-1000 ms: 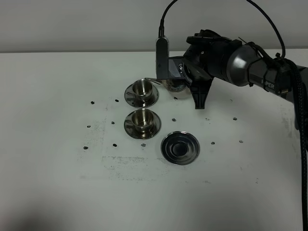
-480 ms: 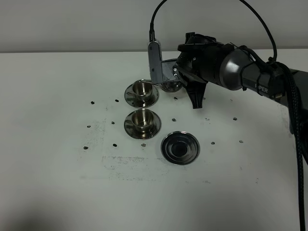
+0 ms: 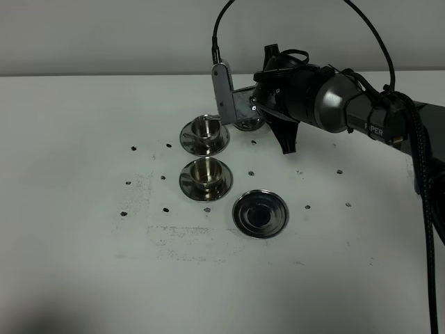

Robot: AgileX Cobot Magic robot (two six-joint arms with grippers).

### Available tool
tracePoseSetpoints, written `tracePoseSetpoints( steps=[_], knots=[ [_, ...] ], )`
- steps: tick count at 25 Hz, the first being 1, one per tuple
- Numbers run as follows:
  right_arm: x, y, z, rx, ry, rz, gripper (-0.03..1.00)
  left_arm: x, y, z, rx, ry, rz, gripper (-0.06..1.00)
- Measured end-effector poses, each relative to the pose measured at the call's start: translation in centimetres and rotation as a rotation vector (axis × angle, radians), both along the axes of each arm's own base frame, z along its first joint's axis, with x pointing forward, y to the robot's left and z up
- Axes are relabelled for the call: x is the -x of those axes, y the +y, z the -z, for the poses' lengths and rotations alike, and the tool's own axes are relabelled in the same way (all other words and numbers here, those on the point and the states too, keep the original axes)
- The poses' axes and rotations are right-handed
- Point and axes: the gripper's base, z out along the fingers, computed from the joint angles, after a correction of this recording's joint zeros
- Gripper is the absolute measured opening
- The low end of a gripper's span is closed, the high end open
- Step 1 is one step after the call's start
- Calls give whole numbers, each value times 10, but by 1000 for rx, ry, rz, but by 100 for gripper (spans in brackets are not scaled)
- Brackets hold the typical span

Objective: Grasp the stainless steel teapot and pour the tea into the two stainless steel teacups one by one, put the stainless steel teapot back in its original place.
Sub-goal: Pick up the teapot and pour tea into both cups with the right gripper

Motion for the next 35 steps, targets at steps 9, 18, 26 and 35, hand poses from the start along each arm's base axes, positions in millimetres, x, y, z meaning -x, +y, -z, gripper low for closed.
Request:
tracePoseSetpoints(
  steps=[9, 18, 26, 35],
  knots=[
    [-3, 2, 9, 71, -11, -44, 21, 0, 0, 0, 0, 0, 0, 52],
    [-3, 5, 14, 101, -11, -65, 21, 0, 0, 0, 0, 0, 0, 52],
    [-3, 7, 14, 109, -16, -74, 21, 0, 0, 0, 0, 0, 0, 52],
    [-4, 6, 12, 129, -36, -77, 21, 0, 0, 0, 0, 0, 0, 52]
  ],
)
